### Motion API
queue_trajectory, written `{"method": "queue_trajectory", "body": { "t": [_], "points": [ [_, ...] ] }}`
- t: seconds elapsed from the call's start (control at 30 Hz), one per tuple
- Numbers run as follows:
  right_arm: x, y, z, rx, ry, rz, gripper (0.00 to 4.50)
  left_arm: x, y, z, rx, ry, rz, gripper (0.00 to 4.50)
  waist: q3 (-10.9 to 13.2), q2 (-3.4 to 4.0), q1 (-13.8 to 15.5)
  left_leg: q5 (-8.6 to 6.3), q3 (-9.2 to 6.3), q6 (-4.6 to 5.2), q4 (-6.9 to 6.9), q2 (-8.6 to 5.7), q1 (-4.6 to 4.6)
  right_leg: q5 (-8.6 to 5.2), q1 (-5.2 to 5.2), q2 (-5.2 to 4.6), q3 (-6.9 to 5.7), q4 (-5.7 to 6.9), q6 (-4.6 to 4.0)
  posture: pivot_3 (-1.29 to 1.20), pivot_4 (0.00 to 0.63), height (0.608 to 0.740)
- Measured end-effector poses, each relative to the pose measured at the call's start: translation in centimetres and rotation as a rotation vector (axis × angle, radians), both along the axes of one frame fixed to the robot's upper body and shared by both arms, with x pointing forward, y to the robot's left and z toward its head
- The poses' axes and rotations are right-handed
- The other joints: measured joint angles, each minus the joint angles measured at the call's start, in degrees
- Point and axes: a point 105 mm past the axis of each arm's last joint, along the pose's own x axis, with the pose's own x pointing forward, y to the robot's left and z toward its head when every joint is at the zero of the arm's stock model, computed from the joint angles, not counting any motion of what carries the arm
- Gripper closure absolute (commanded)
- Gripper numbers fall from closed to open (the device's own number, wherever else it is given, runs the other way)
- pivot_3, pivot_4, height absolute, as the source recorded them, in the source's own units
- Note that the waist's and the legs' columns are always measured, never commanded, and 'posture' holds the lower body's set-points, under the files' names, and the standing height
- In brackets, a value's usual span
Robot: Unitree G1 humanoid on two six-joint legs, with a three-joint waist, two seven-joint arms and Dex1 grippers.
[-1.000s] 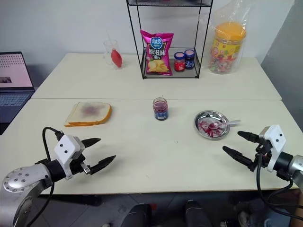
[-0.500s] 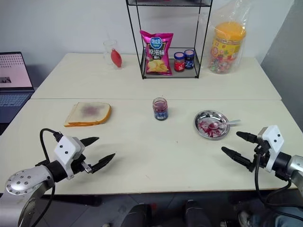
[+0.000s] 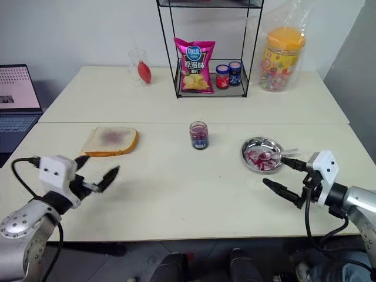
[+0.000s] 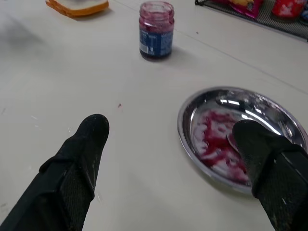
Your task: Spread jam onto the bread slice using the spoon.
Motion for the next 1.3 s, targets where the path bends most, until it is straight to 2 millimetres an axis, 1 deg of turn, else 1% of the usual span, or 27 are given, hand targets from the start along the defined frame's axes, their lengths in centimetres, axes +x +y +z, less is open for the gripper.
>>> {"method": "queue_trajectory", "body": {
  "t": [0.07,0.1,0.17,0.2,0.27,0.33,0.43,0.5,0.6,0.7,0.9,1.07,1.17,1.23,1.3],
  "points": [
    [0.0,1.6,0.8,0.001,-0.028,0.052,0.01,0.9,1.2,1.1,-0.071,-0.035,0.074,0.00,-0.02,-0.03,0.00,0.00,-0.04,0.00,0.00,0.00,0.00,0.13,0.02,0.02,-0.02,-0.02,0.22,0.00,0.150,0.740],
    [0.1,2.2,1.1,0.002,-0.034,0.061,0.01,1.0,1.6,1.2,-0.091,-0.036,0.096,0.00,-0.03,-0.03,-0.01,0.00,-0.02,0.00,-0.02,0.00,-0.01,0.14,0.02,0.02,-0.01,-0.06,0.24,0.00,0.150,0.740],
    [0.5,3.8,1.7,0.022,-0.026,0.078,0.01,2.1,2.5,1.0,-0.155,-0.016,0.144,0.00,-0.02,-0.04,0.00,-0.01,-0.03,-0.01,-0.03,-0.01,-0.04,0.14,0.00,0.02,-0.02,-0.07,0.25,0.00,0.150,0.740],
    [0.6,4.0,1.8,0.025,-0.023,0.079,0.01,2.3,2.7,1.0,-0.168,-0.013,0.150,0.00,-0.02,-0.04,0.00,0.00,-0.05,0.00,-0.03,-0.01,-0.06,0.14,-0.02,0.02,-0.03,-0.07,0.25,0.00,0.150,0.740],
    [1.0,5.8,2.4,0.033,-0.019,0.104,0.01,3.9,3.2,1.1,-0.247,0.001,0.182,0.00,-0.02,-0.04,0.00,0.01,-0.15,0.00,-0.01,-0.01,-0.05,0.16,-0.02,0.05,-0.09,0.00,0.26,0.00,0.150,0.740],
    [0.9,6.9,2.5,0.022,0.003,0.127,0.01,4.6,3.5,0.9,-0.286,0.016,0.197,0.00,-0.04,-0.07,0.04,0.00,-0.14,-0.01,-0.02,-0.02,-0.07,0.16,0.00,0.04,-0.09,-0.07,0.26,0.00,0.150,0.740],
    [1.1,7.1,2.0,0.019,0.040,0.106,0.01,5.4,4.0,-0.5,-0.333,0.073,0.227,0.00,-0.04,-0.09,0.05,0.00,-0.15,-0.01,-0.03,-0.04,-0.21,0.16,-0.07,0.00,-0.10,-0.11,0.26,0.00,0.150,0.740],
    [1.2,7.3,2.1,0.024,0.036,0.104,0.01,5.9,4.1,-1.3,-0.348,0.104,0.242,0.00,-0.04,-0.09,0.08,0.00,-0.19,-0.01,-0.03,-0.04,-0.23,0.16,-0.07,0.00,-0.13,-0.10,0.27,0.00,0.150,0.740],
    [1.3,7.2,2.1,0.025,0.038,0.094,0.01,6.6,4.4,-1.9,-0.371,0.134,0.273,0.00,-0.05,-0.10,0.05,0.00,-0.20,-0.01,-0.01,-0.04,-0.22,0.17,-0.07,0.01,-0.14,-0.08,0.27,0.00,0.150,0.740],
    [1.4,7.3,2.0,0.033,0.040,0.092,0.01,7.7,4.8,-2.7,-0.394,0.167,0.304,0.00,-0.06,-0.11,0.04,0.01,-0.21,-0.01,0.00,-0.04,-0.19,0.18,-0.06,0.02,-0.14,-0.04,0.29,0.00,0.150,0.740],
    [1.3,7.7,1.7,0.037,0.056,0.091,0.01,9.2,5.0,-4.0,-0.453,0.226,0.327,0.00,-0.06,-0.12,0.03,0.00,-0.21,-0.01,-0.01,-0.05,-0.21,0.18,-0.07,0.02,-0.15,-0.06,0.29,0.00,0.150,0.740],
    [1.4,7.8,1.9,0.032,0.056,0.090,0.01,10.0,5.2,-4.1,-0.478,0.235,0.341,0.00,-0.06,-0.12,0.03,0.01,-0.24,-0.01,-0.01,-0.05,-0.17,0.18,-0.06,0.02,-0.17,-0.01,0.30,0.00,0.150,0.740],
    [1.4,7.9,1.8,0.032,0.066,0.093,0.00,10.1,5.4,-4.2,-0.473,0.239,0.342,0.50,-0.06,-0.12,0.03,0.01,-0.24,-0.01,-0.01,-0.05,-0.15,0.18,-0.05,0.02,-0.16,0.01,0.29,0.00,0.150,0.740],
    [1.4,7.9,2.0,0.029,0.062,0.090,0.00,10.2,5.4,-4.4,-0.456,0.247,0.340,1.02,-0.06,-0.12,0.10,0.01,-0.24,-0.01,-0.01,-0.05,-0.15,0.18,-0.05,0.02,-0.17,0.02,0.30,0.00,0.150,0.740],
    [1.4,7.9,2.2,0.035,0.065,0.089,0.00,10.2,5.4,-4.4,-0.452,0.252,0.339,1.38,-0.07,-0.12,0.17,0.01,-0.24,-0.01,-0.01,-0.05,-0.15,0.18,-0.04,0.02,-0.16,0.01,0.30,0.00,0.150,0.740]
  ]
}}
